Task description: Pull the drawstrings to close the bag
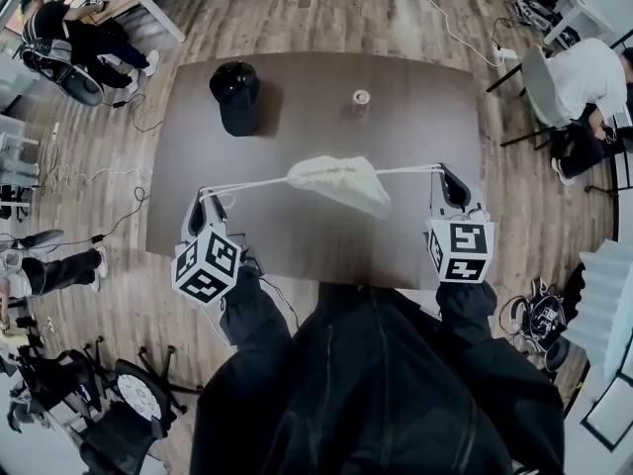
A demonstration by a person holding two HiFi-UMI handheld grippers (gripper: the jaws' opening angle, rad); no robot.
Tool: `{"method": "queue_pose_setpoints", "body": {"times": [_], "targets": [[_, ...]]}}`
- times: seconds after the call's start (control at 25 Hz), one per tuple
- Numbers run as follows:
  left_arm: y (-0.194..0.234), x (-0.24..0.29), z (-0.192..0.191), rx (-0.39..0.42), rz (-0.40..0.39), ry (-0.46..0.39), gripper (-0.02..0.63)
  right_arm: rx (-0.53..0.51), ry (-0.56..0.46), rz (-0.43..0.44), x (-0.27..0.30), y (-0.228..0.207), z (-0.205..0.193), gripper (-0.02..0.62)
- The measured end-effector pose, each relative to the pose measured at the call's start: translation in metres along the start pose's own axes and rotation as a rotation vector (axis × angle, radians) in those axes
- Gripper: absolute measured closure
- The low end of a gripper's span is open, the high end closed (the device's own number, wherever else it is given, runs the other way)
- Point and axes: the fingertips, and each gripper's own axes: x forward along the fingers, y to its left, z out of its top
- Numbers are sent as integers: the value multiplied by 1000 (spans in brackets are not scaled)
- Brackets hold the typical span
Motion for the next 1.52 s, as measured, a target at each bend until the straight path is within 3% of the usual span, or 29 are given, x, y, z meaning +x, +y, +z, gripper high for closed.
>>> {"method": "queue_pose_setpoints", "body": {"times": [0.96,1.12,1.28,1.52], "targets": [[52,-12,-2,-81,106,-12,574,65,45,-35,1,-8,-18,569],[51,-2,-24,-102,43,66,574,125,104,19,8,-3,-38,571],[39,14,-64,-59,-23,184,574,139,167,65,22,1,-60,571],[22,49,-98,-4,-88,270,574,124,226,78,53,7,-82,569]]}}
